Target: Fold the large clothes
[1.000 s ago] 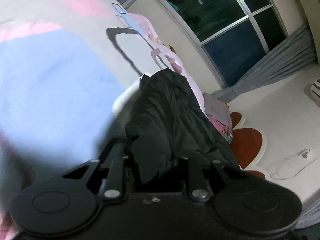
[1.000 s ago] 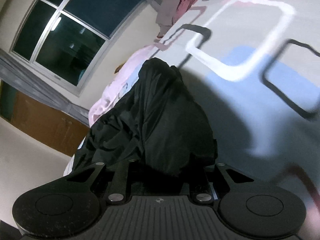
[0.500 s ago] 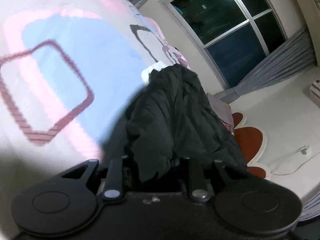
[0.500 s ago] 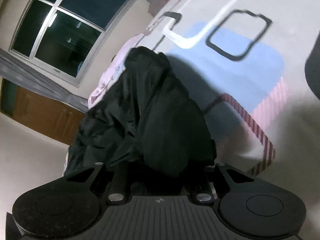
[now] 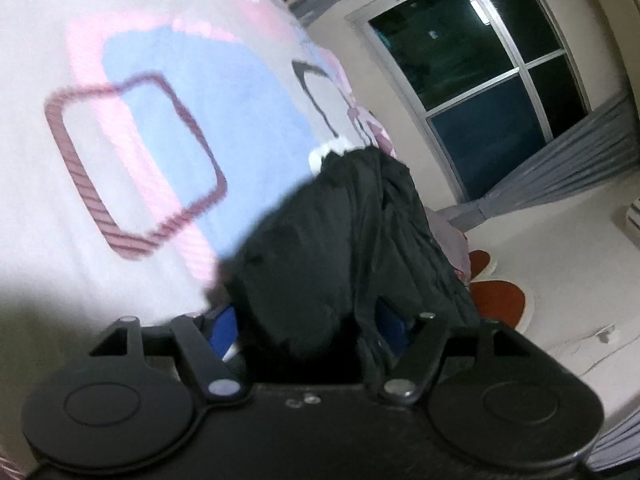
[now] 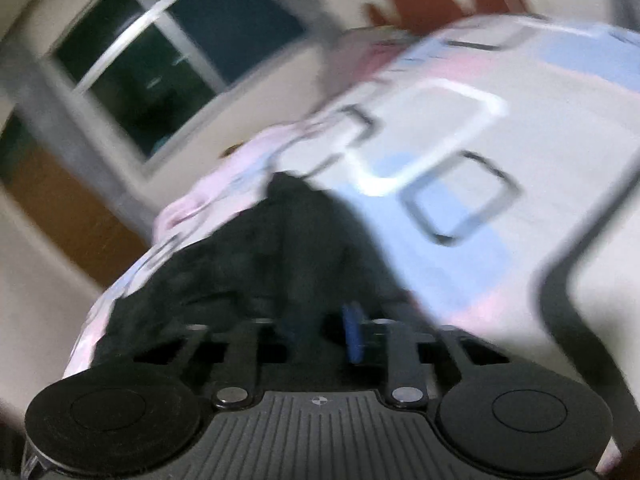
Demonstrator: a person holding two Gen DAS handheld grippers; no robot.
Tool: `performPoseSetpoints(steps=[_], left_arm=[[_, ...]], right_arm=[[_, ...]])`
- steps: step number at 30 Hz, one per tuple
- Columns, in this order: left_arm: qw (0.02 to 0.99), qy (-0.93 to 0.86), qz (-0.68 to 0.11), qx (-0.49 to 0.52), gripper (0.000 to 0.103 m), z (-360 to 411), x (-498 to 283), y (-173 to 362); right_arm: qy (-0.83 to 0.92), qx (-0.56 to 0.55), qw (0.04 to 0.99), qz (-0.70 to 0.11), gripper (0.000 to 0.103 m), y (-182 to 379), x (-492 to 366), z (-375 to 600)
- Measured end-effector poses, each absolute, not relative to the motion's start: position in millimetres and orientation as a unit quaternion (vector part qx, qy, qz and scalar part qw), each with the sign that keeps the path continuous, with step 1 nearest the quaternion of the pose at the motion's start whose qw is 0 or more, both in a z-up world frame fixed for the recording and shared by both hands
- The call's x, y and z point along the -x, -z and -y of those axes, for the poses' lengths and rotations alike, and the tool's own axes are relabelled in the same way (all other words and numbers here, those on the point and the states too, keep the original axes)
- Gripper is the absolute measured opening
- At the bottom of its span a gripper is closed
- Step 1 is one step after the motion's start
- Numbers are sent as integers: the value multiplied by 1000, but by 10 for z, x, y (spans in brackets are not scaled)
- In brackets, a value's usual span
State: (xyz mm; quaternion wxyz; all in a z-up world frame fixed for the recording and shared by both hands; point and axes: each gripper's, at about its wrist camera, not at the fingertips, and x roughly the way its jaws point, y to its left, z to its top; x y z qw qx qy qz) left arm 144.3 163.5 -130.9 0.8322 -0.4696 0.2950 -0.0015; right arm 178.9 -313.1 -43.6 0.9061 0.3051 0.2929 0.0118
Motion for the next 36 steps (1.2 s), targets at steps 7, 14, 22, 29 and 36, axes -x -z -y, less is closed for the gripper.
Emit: performPoseSetpoints(steps=[7, 14, 22, 29, 36], left_arm=[[828, -11, -299, 475, 64, -1588, -1735, 1400], [849, -3, -290, 441, 36, -1519, -1786, 1301], [855, -5, -311, 415, 43, -1526, -1852, 1212], [863, -4, -304, 403, 34, -1490, -1851, 1178], [893, 9, -290, 344, 24, -1312, -1839, 802]], right_arm=[[-126, -215, 912, -327, 12, 263, -2474, 2061], [-117, -190, 901, -373, 12, 477, -3001, 1586], [-94, -186, 898, -387, 12, 506, -3048, 1645], [-90, -182, 894, -399, 12, 538, -3006, 1587], [-80, -189, 891, -405, 12, 601, -3027, 1613]])
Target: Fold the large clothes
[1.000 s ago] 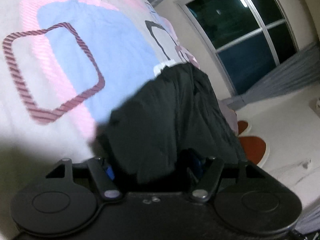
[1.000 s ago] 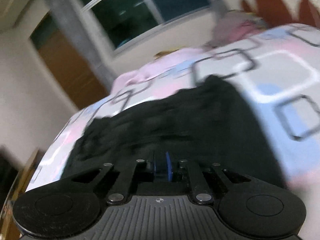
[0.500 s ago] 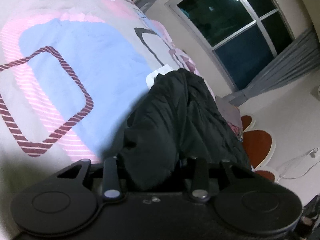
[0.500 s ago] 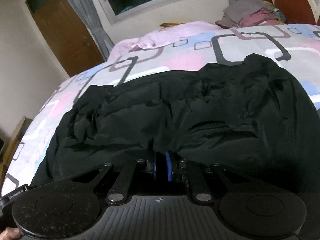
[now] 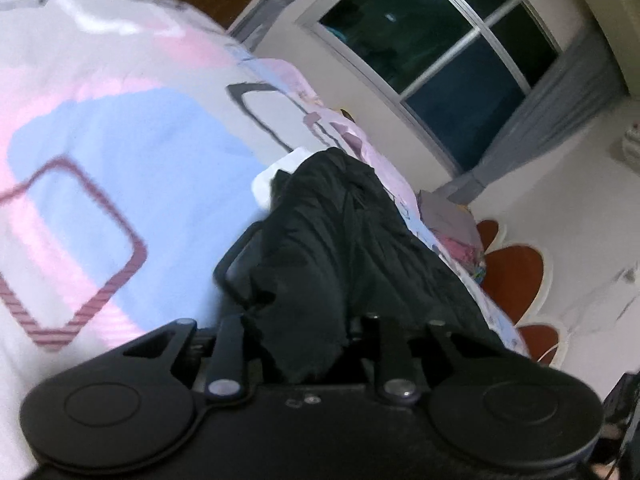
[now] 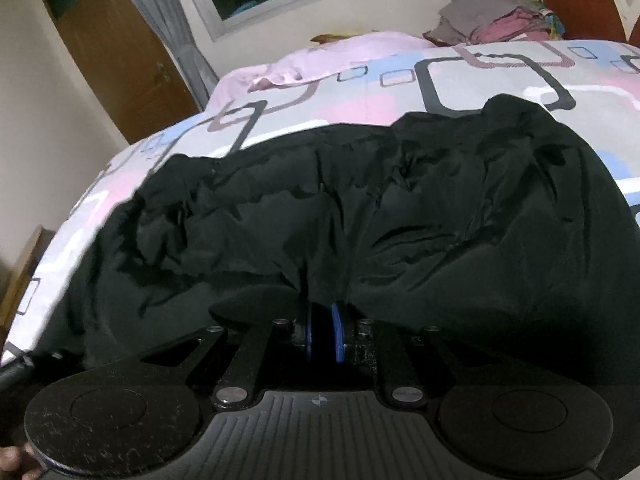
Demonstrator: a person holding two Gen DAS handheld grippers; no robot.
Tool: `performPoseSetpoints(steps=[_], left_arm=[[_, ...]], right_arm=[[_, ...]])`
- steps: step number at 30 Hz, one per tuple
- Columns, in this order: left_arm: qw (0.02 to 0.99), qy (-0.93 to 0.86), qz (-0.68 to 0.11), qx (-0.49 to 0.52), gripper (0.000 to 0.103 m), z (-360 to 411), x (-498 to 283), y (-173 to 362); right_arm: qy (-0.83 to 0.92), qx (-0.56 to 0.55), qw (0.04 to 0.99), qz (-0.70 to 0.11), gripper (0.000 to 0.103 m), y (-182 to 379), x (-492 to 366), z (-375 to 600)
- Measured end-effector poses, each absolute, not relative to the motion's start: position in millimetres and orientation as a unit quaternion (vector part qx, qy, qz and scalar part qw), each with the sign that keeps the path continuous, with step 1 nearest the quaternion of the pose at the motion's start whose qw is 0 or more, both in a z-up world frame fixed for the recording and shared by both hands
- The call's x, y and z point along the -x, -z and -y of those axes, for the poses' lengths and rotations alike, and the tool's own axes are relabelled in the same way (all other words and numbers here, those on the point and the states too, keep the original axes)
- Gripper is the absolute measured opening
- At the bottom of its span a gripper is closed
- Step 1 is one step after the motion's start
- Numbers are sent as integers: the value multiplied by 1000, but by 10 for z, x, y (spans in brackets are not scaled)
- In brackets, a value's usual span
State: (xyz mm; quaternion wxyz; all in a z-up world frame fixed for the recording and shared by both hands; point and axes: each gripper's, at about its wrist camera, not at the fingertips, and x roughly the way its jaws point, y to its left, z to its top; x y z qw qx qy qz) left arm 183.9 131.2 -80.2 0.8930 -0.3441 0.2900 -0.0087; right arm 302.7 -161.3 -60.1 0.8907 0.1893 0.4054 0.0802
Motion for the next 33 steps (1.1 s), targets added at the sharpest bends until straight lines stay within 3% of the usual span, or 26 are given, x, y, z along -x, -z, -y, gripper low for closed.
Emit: performPoseSetpoints(steps=[25, 33], left_arm=[[902, 3, -293, 316, 24, -1215, -1846, 683], [908, 13, -289, 304, 24, -1193, -1854, 649]], right_arm=[[-96, -179, 890, -407, 13, 350, -2587, 1493], [-89, -173, 881, -431, 12, 669, -2772, 1439]])
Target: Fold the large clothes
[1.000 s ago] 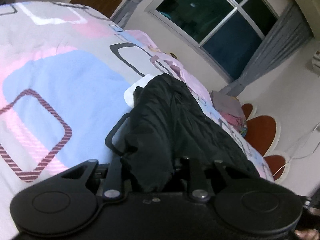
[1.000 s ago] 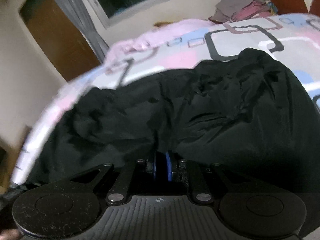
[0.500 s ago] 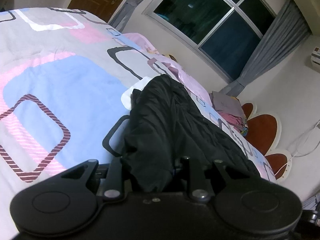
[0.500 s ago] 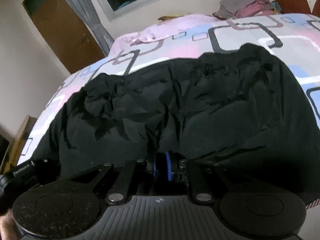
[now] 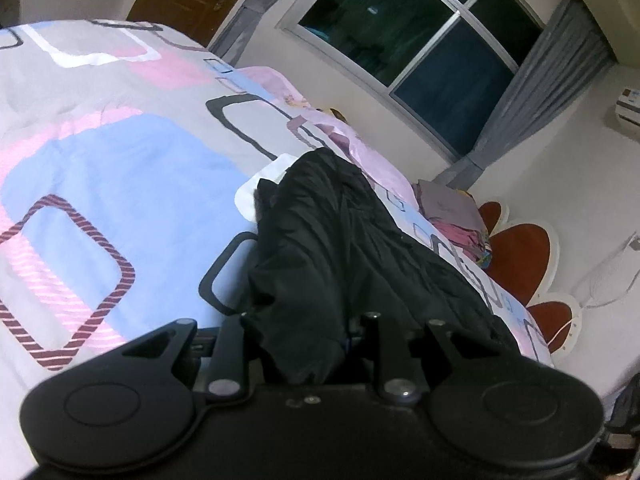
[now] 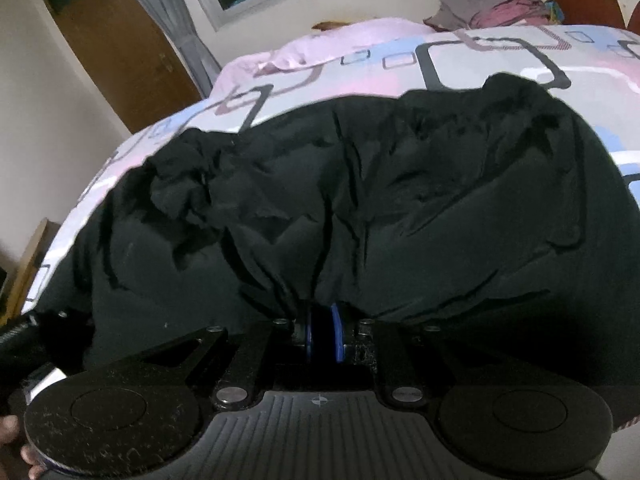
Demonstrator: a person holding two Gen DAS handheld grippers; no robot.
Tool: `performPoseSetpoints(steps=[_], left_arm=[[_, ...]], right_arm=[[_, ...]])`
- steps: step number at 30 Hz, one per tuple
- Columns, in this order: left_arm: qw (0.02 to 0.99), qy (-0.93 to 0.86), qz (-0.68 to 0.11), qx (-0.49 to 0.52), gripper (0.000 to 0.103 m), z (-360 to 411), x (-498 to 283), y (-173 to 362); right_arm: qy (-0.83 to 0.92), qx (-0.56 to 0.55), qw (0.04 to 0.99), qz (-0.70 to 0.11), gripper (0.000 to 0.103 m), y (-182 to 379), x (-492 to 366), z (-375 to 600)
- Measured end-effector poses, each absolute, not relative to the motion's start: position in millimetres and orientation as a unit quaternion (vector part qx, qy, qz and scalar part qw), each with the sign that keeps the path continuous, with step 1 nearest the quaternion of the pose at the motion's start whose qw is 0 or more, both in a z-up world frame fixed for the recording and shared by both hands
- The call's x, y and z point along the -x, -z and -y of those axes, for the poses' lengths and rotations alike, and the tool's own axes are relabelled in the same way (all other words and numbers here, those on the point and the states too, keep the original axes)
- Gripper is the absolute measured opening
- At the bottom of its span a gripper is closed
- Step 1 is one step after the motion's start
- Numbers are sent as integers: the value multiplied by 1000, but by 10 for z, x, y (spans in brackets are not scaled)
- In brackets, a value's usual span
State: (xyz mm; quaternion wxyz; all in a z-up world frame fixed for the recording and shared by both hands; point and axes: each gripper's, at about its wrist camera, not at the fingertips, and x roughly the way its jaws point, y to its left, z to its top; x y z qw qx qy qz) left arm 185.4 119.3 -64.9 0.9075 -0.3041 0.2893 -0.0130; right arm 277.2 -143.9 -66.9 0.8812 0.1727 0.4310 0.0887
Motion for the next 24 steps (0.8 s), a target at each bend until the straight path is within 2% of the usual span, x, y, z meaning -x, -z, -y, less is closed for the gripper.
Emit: performPoseSetpoints(steps=[11, 18, 24], left_arm=[[936, 76, -254, 230, 21, -883, -1911, 225], [951, 146, -233, 139, 21, -318, -1913, -166], [947, 214, -229, 64, 21, 304, -1884, -330]], right_arm=[[-83, -191, 874, -439, 12, 813, -2791, 1511], [-79, -235, 866, -435, 11, 896, -2762, 1678], [-81, -289, 850, -434, 5, 1021, -2722, 1912]])
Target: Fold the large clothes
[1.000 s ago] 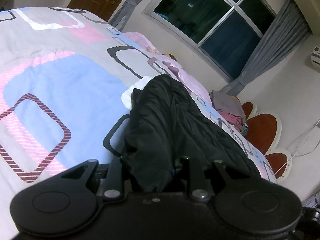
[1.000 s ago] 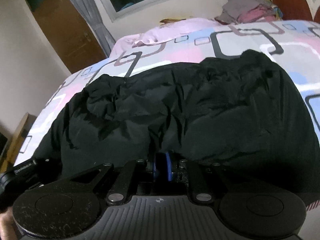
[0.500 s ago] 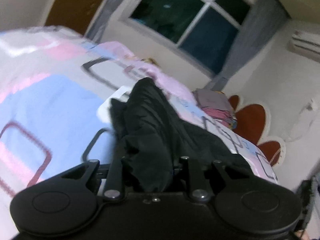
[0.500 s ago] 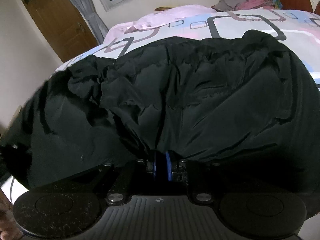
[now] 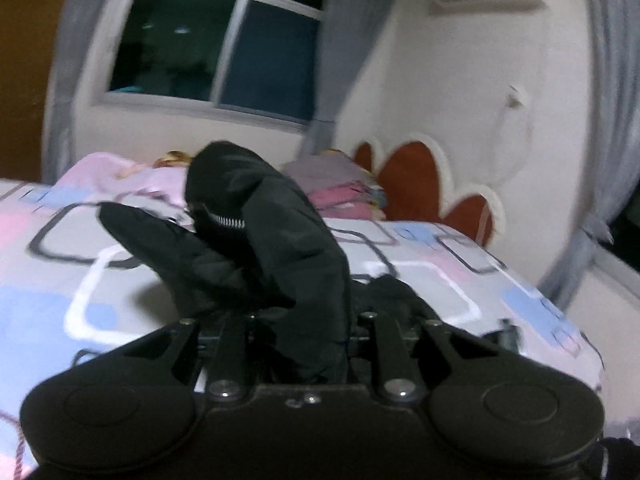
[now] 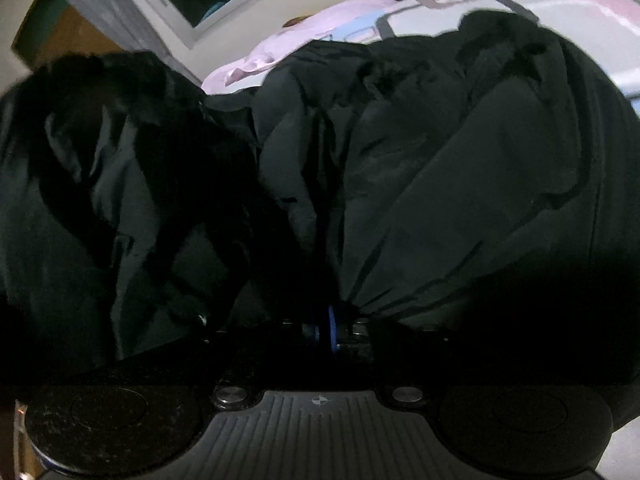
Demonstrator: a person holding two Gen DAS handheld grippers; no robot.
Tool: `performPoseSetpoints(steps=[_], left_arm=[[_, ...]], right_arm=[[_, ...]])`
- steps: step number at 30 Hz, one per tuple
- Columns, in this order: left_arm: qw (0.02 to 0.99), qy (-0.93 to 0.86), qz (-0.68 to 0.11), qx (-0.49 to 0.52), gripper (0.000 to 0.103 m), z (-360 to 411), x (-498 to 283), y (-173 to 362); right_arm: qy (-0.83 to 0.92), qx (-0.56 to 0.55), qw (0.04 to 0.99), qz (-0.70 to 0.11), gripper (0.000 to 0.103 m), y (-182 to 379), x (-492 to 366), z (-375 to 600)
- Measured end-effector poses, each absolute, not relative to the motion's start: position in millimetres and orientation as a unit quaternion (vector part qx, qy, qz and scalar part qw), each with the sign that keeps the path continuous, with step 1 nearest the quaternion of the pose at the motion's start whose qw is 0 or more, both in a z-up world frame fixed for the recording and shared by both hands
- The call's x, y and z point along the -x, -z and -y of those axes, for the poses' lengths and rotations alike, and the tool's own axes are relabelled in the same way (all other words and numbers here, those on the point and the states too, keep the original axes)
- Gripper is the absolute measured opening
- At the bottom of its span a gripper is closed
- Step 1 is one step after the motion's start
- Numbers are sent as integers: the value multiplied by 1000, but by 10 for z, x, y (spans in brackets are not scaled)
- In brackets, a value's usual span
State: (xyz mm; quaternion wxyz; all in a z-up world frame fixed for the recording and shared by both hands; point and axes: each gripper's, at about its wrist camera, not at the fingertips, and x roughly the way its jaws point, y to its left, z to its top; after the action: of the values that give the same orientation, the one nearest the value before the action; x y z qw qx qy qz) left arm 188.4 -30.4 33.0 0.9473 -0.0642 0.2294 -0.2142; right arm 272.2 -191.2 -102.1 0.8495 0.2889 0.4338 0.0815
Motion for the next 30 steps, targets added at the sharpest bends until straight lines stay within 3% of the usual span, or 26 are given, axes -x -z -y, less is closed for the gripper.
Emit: performPoseSetpoints(steps=[7, 30], left_arm=[[930, 270, -247, 37, 21, 871, -1937, -269], [863, 351, -364, 9, 21, 1985, -2268, 478]], right_arm=[[-73, -376, 826, -415, 3, 1036, -2556, 2338], [33, -414, 825, -383, 3, 1003, -1680, 3209]])
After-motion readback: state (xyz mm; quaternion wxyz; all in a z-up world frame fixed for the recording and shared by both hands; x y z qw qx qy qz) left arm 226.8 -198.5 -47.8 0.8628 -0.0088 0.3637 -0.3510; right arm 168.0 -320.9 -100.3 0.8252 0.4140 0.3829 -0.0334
